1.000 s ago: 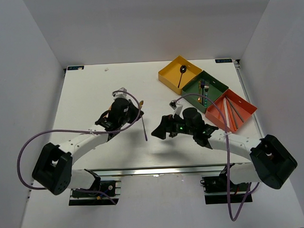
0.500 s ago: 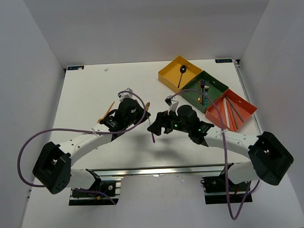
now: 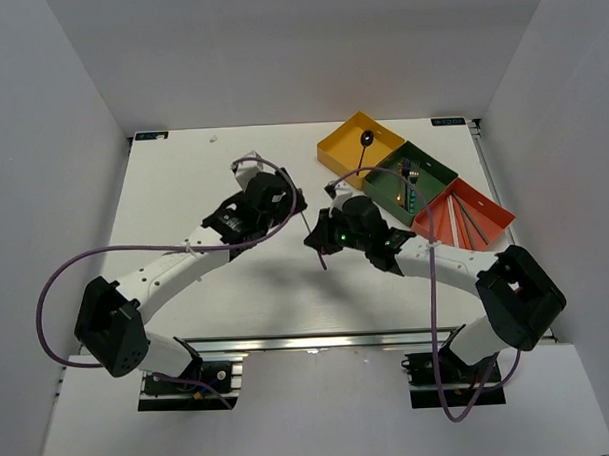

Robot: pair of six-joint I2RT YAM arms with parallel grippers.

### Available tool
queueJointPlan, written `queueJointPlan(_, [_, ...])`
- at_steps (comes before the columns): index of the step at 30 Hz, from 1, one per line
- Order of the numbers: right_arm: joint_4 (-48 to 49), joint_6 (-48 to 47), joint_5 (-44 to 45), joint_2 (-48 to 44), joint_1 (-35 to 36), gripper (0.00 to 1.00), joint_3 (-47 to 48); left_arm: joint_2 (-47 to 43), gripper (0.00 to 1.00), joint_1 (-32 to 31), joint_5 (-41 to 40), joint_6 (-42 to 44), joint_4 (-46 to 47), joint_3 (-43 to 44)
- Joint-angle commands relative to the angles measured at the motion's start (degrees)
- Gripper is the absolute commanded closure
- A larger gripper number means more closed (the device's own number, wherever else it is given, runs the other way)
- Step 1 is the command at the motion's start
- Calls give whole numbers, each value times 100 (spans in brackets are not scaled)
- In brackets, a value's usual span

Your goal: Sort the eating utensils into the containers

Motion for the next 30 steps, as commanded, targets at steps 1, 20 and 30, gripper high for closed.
queueJointPlan(1, [-448,-328,180,91,-529,100,754,-228,2,74,-1732,355,-1188,988])
queueJointPlan(20, [-3931,-1744,1041,5223,-2982,100,8314,-1521,2,250,-2290,2043,-2148,358])
queueJointPlan(30, [-3572,-1471,901,5076,-3070,41,7929,-1108,2,1339,-1658,2272,-2069,718])
